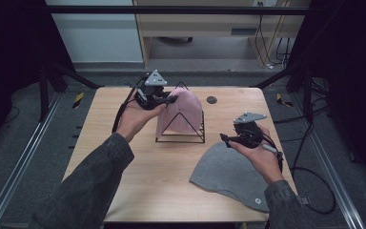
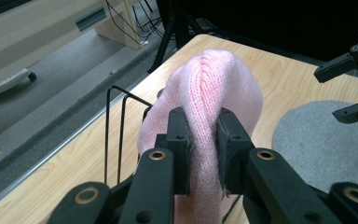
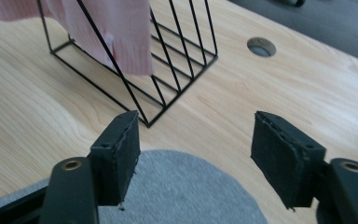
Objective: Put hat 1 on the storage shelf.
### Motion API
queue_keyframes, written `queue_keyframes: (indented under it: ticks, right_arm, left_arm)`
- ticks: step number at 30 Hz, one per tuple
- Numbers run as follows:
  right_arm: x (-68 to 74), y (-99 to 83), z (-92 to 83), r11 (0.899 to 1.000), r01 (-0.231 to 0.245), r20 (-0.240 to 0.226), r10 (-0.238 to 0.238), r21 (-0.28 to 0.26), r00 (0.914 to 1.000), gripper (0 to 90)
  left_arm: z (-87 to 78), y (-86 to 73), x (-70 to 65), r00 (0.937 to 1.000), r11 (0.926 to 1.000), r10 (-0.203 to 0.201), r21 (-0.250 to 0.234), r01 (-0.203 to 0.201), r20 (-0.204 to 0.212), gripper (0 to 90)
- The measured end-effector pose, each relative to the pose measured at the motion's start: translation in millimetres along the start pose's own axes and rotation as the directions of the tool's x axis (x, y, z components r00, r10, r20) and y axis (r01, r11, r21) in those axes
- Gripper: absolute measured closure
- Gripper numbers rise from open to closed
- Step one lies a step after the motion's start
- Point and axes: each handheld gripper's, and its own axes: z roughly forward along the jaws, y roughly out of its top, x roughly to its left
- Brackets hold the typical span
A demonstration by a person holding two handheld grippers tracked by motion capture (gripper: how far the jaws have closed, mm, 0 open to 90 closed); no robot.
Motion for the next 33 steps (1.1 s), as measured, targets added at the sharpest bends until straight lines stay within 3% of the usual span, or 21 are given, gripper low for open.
queue_keyframes:
  ticks: [7,10,13,14,15,17,21,24,33]
  right_arm:
    - [1.7,-16.3,2.8,1.000,-0.016,0.034,0.016,0.002,0.9993,30.4]
    - [2.0,-25.3,8.2,1.000,-0.017,0.055,0.016,0.014,0.9984,29.8]
    - [-1.4,-32.6,13.1,0.999,-0.039,0.084,0.037,0.022,0.9958,29.5]
    - [-4.6,-36.2,14.6,0.998,-0.056,0.101,0.054,0.020,0.9934,29.5]
    - [-8.8,-42.7,16.1,0.995,-0.098,0.098,0.099,-0.010,0.9903,29.5]
    - [-11.1,-49.2,17.3,0.993,-0.116,0.105,0.117,-0.014,0.9876,29.5]
    - [-12.7,-53.7,19.5,0.995,-0.095,0.127,0.093,0.013,0.9875,29.1]
    - [-12.6,-59.1,18.7,0.993,-0.117,0.130,0.114,0.014,0.9850,29.1]
    - [-12.6,-70.0,13.6,0.992,-0.125,0.150,0.119,0.030,0.9814,29.1]
  left_arm:
    - [0.6,-4.5,0.4,1.0000,1.0000,-0.007,0.000,0.007,-0.003,77.2]
    - [1.5,-8.3,-0.4,0.9999,0.9999,0.009,0.014,-0.009,-0.008,77.0]
    - [2.8,-13.3,-0.5,0.9999,0.9999,-0.006,0.012,0.006,-0.011,76.9]
    - [3.7,-15.0,-0.2,0.9999,0.9999,-0.008,0.013,0.008,-0.013,76.8]
    - [4.7,-16.3,-0.2,0.9998,0.9998,-0.015,0.009,0.015,-0.011,76.8]
    - [8.2,-19.6,0.1,0.9997,0.9996,-0.024,0.015,0.024,-0.005,76.7]
    - [13.0,-28.0,-0.5,0.9991,0.9991,-0.042,0.012,0.041,0.008,76.6]
    - [16.3,-34.3,-0.6,0.9990,0.9985,-0.044,0.032,0.044,0.009,76.5]
    - [19.8,-35.0,-0.4,0.9985,0.9979,-0.051,0.041,0.051,0.016,74.2]
